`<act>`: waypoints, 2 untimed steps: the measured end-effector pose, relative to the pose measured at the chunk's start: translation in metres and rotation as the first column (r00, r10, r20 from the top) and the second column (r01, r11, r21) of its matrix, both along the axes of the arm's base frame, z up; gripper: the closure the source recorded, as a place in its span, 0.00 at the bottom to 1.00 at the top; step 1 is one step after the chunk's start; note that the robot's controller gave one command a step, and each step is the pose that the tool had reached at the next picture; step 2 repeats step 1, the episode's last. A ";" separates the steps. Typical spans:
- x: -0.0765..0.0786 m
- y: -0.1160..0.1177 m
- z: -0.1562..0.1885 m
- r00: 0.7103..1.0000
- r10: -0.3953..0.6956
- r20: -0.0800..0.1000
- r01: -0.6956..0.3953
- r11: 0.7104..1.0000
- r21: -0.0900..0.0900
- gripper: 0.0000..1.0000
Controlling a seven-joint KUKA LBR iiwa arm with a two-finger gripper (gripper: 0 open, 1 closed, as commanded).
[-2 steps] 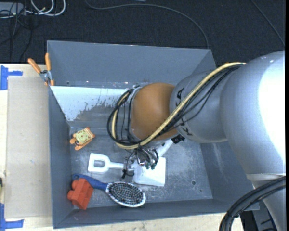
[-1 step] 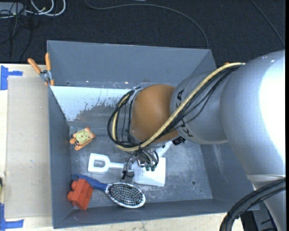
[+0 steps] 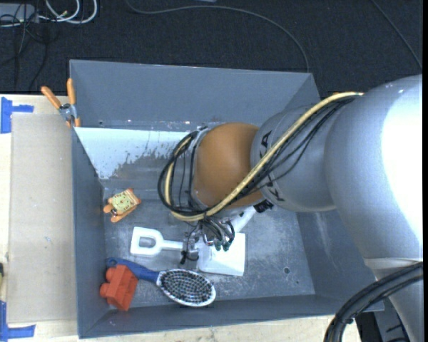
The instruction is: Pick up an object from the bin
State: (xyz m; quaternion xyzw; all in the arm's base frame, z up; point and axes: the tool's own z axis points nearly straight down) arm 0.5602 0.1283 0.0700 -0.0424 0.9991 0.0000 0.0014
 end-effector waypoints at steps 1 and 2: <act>-0.005 0.000 0.001 1.000 -0.008 0.000 0.008 1.000 0.001 1.00; -0.005 0.000 0.001 1.000 -0.008 0.000 0.008 1.000 0.001 1.00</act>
Offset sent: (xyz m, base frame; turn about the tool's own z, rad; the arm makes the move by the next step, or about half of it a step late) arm 0.0000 0.0000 0.0000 0.0000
